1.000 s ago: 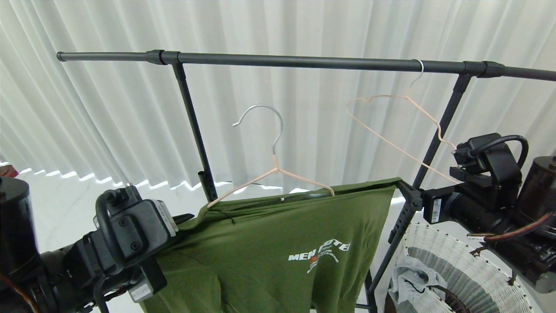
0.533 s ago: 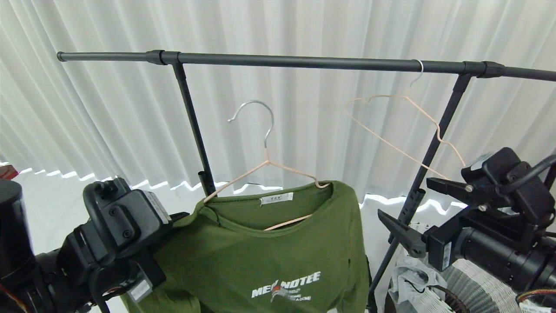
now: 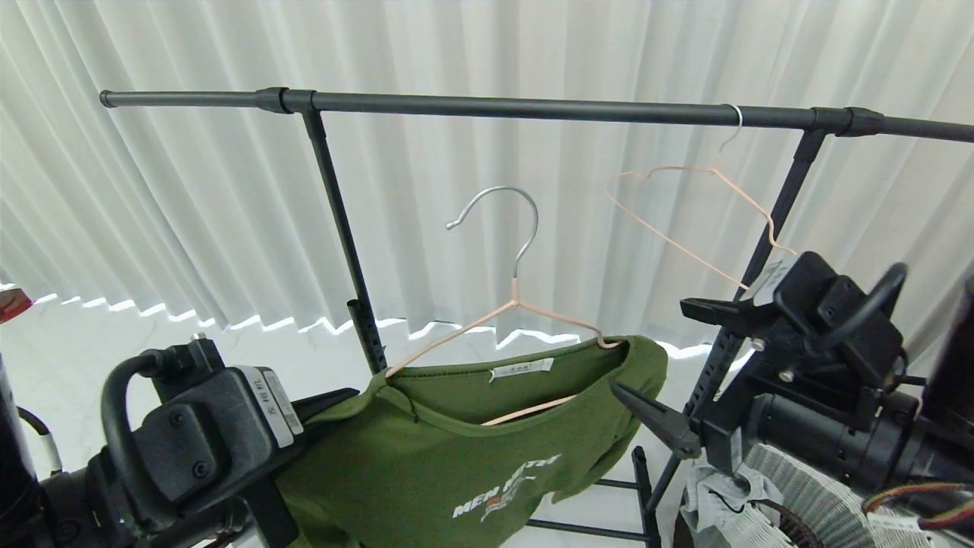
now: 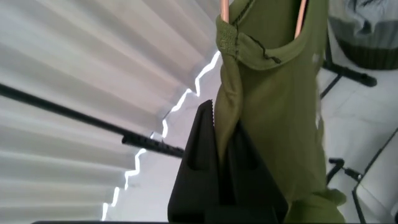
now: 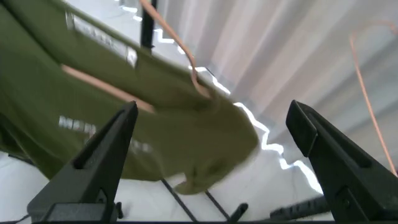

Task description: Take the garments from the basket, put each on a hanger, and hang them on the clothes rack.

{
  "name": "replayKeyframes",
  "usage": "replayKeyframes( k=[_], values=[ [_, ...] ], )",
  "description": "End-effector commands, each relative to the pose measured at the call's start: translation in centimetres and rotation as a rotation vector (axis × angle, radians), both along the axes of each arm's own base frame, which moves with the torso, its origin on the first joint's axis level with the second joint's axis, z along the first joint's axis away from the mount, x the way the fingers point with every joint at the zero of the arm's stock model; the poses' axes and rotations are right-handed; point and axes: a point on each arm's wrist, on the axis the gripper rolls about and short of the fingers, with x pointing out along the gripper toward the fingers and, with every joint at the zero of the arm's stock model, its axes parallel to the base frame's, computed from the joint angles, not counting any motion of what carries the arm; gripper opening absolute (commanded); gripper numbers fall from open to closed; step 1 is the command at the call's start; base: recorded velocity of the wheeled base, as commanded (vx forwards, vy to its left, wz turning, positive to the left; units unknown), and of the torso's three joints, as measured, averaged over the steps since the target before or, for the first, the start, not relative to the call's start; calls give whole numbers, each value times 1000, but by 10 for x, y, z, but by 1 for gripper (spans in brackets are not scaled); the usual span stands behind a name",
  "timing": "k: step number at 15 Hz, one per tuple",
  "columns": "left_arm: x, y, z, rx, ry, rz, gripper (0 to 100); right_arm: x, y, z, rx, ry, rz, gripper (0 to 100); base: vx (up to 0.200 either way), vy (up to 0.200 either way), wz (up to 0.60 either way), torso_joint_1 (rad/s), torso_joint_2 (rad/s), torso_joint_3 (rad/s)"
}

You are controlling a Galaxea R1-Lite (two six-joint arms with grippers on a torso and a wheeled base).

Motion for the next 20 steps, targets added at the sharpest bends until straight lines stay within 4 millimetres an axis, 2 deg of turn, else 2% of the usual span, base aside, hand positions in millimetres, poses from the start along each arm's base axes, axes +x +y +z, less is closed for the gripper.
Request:
replayKeyframes(
  k=[1,6,9,12,20],
  values=[
    [-2,-3,2,-10,-18,-23,0,19,26,-5,-36,11,18,100,0,0,0,0,0,0],
    [-1,-4,6,-28,-44,-34,0,37,40,4,-35,-32,-4,100,0,0,0,0,0,0],
    [11,-15,13,-51,-72,-29,0,54,41,11,-44,-71,-40,100,0,0,0,0,0,0],
    [24,-26,15,-79,-133,-29,0,62,40,20,-43,-99,-62,100,0,0,0,0,0,0],
    [23,-26,15,-67,-149,-38,0,72,33,24,-44,-115,-99,100,0,0,0,0,0,0]
  ],
)
